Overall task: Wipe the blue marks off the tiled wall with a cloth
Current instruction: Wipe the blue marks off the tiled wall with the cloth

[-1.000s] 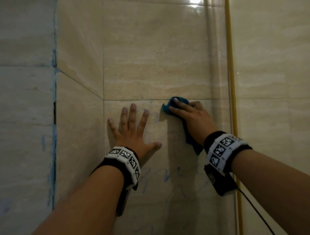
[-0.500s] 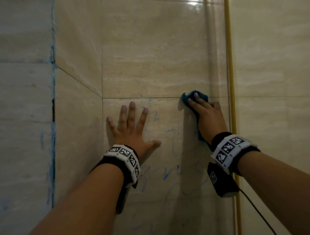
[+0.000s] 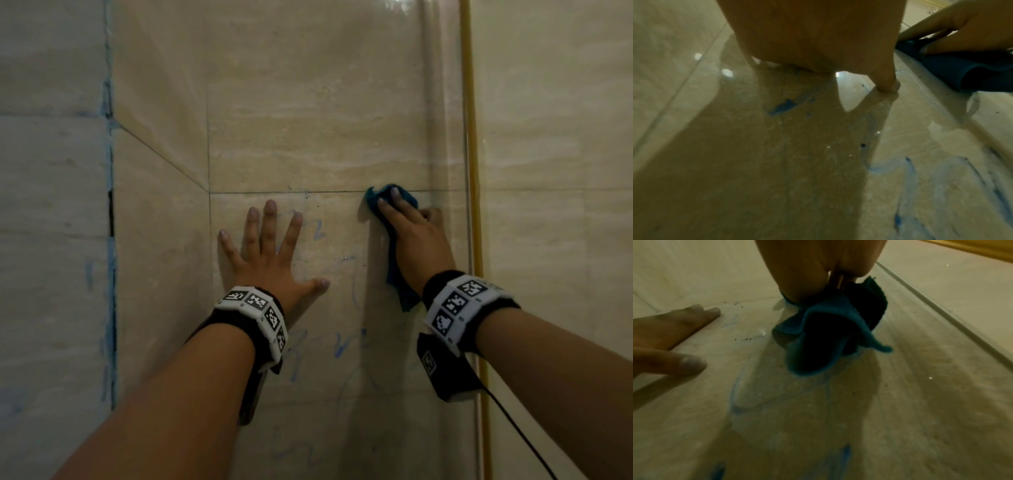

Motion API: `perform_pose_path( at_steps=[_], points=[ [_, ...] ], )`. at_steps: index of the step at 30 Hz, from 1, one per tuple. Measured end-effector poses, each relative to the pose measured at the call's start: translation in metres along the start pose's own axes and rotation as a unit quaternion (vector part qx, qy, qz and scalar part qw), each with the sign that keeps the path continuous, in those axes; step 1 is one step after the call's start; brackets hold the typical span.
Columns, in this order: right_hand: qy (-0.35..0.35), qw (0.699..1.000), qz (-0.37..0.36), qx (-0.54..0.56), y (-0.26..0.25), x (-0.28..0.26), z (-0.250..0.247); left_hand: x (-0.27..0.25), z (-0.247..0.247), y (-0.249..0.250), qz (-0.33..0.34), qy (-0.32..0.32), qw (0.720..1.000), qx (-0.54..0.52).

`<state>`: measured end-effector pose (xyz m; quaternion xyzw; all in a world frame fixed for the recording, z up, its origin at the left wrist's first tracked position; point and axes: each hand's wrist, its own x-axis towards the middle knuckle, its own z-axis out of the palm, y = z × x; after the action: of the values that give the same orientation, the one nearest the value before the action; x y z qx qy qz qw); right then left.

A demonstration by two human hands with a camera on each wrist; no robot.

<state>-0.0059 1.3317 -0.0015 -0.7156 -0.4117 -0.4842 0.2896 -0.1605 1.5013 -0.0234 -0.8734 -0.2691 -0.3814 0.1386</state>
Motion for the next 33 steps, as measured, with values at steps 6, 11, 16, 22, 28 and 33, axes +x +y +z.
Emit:
perform_pose_path(
  at_steps=[6, 11, 16, 22, 28, 33],
  points=[
    [-0.026, 0.996, -0.085, -0.012, -0.007, -0.013, 0.010, 0.000, 0.001, 0.001, -0.004, 0.009, 1.000, -0.002],
    [-0.007, 0.988, -0.153, -0.024, 0.002, -0.033, 0.019, 0.000, -0.001, 0.002, -0.011, 0.005, 1.000, 0.010],
    [-0.017, 0.991, -0.130, 0.004, 0.003, -0.011, 0.005, -0.002, -0.002, 0.003, -0.010, 0.003, 1.000, 0.009],
    [-0.030, 0.998, -0.049, -0.036, 0.007, 0.008, -0.009, -0.001, -0.002, 0.002, -0.007, 0.000, 1.000, 0.010],
    [-0.019, 0.998, -0.064, -0.022, 0.000, -0.019, 0.011, 0.000, 0.000, 0.002, -0.008, 0.004, 1.000, 0.007],
    [0.016, 0.995, -0.093, -0.008, 0.003, -0.042, 0.028, -0.001, -0.002, 0.003, -0.011, 0.005, 1.000, 0.017]
  ],
)
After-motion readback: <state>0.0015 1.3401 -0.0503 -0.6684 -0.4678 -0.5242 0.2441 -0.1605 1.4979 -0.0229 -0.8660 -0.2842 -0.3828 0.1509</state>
